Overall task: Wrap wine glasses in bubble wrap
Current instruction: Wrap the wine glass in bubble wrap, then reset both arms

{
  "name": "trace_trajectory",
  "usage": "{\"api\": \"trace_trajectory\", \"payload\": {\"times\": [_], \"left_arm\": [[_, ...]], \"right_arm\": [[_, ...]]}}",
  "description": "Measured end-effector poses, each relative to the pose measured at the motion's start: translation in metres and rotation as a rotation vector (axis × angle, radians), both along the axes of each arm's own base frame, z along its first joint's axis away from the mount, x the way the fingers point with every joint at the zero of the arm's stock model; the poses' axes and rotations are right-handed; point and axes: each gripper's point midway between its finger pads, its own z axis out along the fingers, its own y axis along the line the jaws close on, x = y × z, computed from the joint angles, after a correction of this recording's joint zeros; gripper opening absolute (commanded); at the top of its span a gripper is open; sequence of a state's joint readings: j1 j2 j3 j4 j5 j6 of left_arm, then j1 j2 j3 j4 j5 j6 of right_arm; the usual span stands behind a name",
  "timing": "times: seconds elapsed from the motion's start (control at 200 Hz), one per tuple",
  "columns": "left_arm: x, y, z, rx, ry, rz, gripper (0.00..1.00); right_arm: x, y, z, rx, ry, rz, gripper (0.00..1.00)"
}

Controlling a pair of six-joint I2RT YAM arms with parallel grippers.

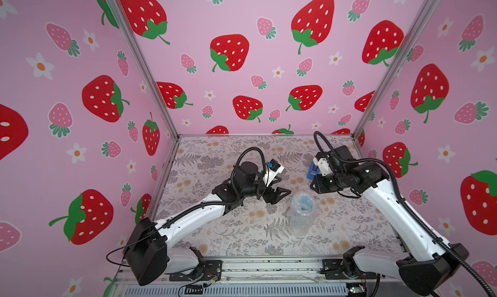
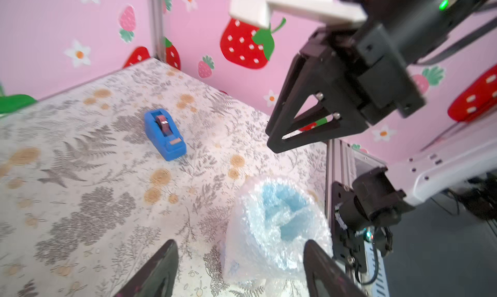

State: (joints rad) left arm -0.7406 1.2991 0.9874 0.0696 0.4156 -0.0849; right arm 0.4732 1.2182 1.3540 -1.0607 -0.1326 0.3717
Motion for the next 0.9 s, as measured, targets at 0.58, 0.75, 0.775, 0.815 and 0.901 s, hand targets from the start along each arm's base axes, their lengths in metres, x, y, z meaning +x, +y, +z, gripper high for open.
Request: {"api": "trace_trajectory", "payload": {"times": [0.58,0.75,0.775,0.815,0.901], "left_arm": [[0.092,0.331,-0.125,0.491,-0.057,1.323,0.99],[0.083,0.381,-0.156,0.480,-0.005,1.447,0.99],[0.085,0.384,-0.158,0.470,-0.003,1.451,0.99],[0.088,0.387,-0.160,0.451,-0.004,1.455,0.99],[0.098,0.389,-0.166,0.408,-0.002,1.443,0.99]], "right_arm": [[0.109,-0.191,-0.160,-0.325,-0.299,-0.591,0.99],[0.132,-0.200,-0.171,-0.378,-0.398,-0.569,0.99],[0.136,-0.200,-0.170,-0.373,-0.420,-0.568,1.00],[0.142,-0.201,-0.167,-0.364,-0.461,-0.568,0.99],[0.146,-0.197,-0.170,-0.346,-0.497,-0.532,0.99]]}}
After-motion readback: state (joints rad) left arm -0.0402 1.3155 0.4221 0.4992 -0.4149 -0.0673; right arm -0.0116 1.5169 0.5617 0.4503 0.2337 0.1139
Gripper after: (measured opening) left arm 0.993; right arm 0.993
